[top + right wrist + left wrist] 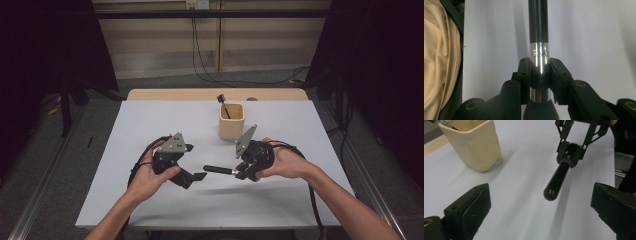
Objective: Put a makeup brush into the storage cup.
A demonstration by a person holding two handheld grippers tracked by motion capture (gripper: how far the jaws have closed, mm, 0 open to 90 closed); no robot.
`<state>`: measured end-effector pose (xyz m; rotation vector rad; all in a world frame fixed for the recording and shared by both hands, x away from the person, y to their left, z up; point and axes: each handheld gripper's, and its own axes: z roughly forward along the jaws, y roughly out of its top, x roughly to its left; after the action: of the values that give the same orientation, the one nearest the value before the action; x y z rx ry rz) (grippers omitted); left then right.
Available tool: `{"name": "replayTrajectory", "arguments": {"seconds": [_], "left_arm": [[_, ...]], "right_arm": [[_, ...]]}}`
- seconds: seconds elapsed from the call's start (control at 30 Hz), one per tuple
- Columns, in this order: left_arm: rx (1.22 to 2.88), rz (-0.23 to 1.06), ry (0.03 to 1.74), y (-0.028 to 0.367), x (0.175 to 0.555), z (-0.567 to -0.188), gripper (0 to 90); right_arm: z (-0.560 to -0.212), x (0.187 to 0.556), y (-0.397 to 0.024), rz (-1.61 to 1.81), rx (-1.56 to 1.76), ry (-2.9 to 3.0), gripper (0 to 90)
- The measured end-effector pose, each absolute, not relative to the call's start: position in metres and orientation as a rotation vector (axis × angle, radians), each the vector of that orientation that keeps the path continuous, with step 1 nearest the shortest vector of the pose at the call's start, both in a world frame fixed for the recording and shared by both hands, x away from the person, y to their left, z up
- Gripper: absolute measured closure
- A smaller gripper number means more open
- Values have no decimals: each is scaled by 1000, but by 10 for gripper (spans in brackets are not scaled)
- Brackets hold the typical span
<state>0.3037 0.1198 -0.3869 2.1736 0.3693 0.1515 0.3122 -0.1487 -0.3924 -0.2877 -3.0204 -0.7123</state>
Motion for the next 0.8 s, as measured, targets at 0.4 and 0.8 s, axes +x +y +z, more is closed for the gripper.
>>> {"name": "replayTrajectory", "arguments": {"seconds": [0.4,0.8], "left_arm": [[2313,127,304,106,304,-394,36],[2442,37,303,97,307,-403,55]], "right_arm": [[-392,313,-133,-525,-203,-3078,716],[-381,314,-119,-359,-125,-3131,716]]}}
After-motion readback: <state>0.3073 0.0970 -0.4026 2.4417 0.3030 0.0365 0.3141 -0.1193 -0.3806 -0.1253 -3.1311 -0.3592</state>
